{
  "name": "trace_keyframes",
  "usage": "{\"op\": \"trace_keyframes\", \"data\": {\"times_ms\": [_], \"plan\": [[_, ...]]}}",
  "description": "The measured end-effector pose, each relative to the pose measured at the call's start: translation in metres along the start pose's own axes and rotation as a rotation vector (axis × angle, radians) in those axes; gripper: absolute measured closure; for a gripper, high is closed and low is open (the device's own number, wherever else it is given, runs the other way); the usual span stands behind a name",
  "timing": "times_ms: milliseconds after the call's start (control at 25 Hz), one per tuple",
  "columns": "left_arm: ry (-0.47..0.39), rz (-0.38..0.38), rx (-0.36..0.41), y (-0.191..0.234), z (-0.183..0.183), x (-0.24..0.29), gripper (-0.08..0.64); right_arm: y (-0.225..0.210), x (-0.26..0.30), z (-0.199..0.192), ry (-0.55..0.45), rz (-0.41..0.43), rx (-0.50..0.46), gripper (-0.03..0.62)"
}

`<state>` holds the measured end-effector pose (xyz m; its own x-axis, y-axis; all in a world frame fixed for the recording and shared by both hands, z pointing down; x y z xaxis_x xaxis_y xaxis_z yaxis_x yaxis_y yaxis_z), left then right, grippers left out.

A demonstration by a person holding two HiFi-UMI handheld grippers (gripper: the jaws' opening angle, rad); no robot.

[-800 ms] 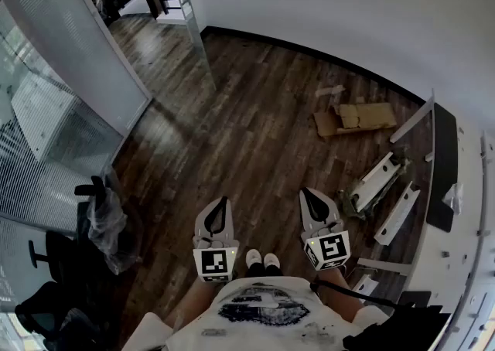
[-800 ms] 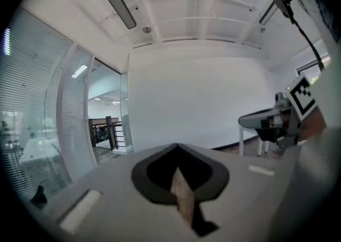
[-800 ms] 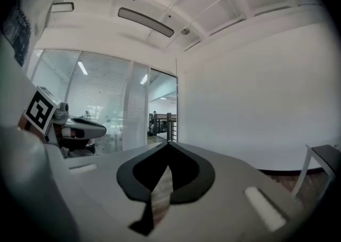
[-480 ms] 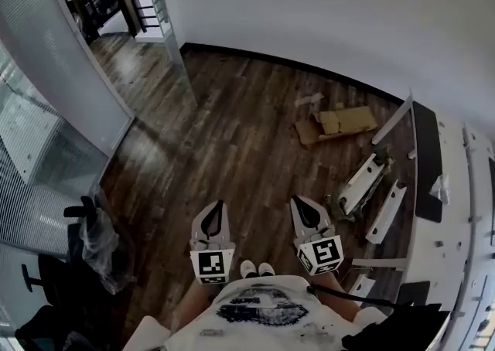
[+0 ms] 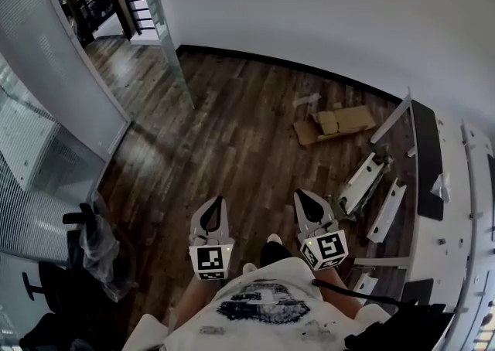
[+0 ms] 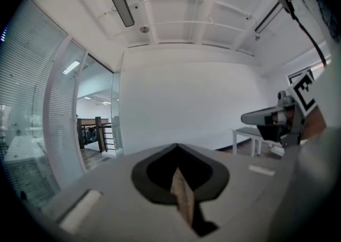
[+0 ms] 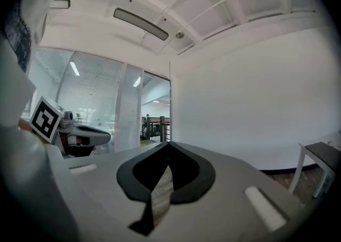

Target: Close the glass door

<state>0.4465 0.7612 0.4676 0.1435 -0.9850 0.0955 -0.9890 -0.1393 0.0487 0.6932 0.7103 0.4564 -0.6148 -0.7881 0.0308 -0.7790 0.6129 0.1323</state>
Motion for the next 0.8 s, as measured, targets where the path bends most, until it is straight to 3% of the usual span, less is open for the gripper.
{"op": "trace_keyframes", "data": {"times_ms": [320,800], "plan": [[0.021,0.022,0.021,0.018,-0.004,0.086,0.558,-0.054,0.075,-0.024,-0.025,0.012,0.017,0.594],[0.029,0.025,0.039,0.035,0.029,0.235,0.558,-0.151,0.198,-0.025,-0.026,0.037,0.019,0.594]]}}
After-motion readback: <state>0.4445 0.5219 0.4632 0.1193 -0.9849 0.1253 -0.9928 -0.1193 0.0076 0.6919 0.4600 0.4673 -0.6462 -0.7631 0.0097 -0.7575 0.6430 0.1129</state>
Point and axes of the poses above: the fingertips, and each gripper's own axes: x forward along the fingers, y to its left, z out of its top, the point moved 8 cm from there along -x, backward along the fingers, and after that the axes turned 9 degrees about -x, right-handed, at the moved point
